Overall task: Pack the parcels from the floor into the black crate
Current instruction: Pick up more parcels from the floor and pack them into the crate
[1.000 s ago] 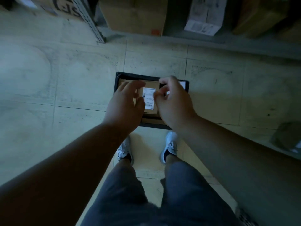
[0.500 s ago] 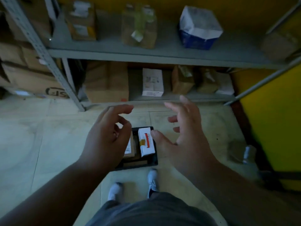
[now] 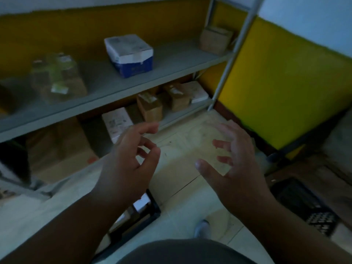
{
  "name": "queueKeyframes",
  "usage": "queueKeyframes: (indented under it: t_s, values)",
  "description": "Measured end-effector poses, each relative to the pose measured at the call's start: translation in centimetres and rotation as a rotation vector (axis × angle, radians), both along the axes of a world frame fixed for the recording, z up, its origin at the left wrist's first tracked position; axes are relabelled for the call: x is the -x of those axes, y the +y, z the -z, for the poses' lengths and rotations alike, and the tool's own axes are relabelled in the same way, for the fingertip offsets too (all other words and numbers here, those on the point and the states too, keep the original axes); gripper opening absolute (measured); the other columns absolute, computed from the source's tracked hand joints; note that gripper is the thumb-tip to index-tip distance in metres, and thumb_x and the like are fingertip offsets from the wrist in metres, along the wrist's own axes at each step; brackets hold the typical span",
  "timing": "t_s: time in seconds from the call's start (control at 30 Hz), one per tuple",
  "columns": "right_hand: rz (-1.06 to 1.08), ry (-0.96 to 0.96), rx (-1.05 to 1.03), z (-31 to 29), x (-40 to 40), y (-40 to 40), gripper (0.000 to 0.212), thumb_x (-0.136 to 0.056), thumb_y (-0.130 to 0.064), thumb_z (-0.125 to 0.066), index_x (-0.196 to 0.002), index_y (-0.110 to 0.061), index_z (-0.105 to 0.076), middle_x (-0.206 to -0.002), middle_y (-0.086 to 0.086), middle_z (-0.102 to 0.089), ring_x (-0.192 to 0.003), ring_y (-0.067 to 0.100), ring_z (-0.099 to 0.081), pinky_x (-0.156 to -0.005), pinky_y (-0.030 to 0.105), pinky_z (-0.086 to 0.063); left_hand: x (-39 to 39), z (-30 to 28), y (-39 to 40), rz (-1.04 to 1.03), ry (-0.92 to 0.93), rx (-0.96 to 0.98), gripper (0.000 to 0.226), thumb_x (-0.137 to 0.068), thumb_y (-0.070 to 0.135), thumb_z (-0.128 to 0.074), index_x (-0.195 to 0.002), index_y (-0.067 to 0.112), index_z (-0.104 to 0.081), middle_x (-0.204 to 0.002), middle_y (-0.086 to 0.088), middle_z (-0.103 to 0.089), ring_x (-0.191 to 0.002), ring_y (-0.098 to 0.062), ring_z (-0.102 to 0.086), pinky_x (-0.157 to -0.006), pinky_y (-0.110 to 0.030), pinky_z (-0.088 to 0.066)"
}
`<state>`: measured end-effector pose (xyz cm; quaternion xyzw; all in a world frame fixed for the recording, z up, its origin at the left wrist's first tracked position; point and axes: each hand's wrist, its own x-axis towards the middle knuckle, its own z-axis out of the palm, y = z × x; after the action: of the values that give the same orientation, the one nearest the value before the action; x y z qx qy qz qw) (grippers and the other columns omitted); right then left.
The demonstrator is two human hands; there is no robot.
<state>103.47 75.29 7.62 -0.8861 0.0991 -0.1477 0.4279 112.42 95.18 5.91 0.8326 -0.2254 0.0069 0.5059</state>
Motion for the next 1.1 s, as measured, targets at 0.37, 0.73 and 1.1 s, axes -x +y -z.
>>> queueKeyframes:
  t_s: [0.37, 0.73, 1.1]
  values:
    - [0.280, -0.035, 0.019, -1.3, 3.1, -24.3, 0.074, -0.064, -0.070, -0.062, -0.131, -0.059, -0.034, -0.156, -0.013, -0.025, -0.128, 0.008, -0.048, -0.098, 0.042, -0.051, -1.2, -0.3, -25.4, 0.249, -0.067, -0.001, 0.035, -0.092, 0.031, -0.054, -0.122, 0.048, -0.046, -0.111, 0.040, -0.050, -0.101, 0.008, -0.055, -0.076, -0.003, -0.042]
    - [0.394, -0.015, -0.096, 1.3, -1.1, -33.3, 0.067, -0.065, -0.070, -0.061, -0.122, -0.074, -0.025, -0.154, -0.014, -0.027, -0.125, -0.003, -0.046, -0.099, 0.037, -0.051, -8.0, 1.3, -38.0, 0.428, -0.023, -0.035, 0.040, -0.086, 0.034, -0.057, -0.124, 0.043, -0.048, -0.113, 0.023, -0.055, -0.102, 0.000, -0.058, -0.078, -0.008, -0.045]
    - [0.674, 0.003, -0.074, 3.1, -15.4, -44.4, 0.081, -0.064, -0.072, -0.062, -0.137, -0.054, -0.029, -0.150, -0.009, -0.035, -0.122, -0.004, -0.048, -0.099, 0.034, -0.049, -25.3, 2.7, -53.9, 0.677, -0.026, -0.046, 0.043, -0.086, 0.029, -0.059, -0.126, 0.042, -0.048, -0.112, 0.032, -0.052, -0.099, 0.002, -0.057, -0.075, -0.007, -0.044]
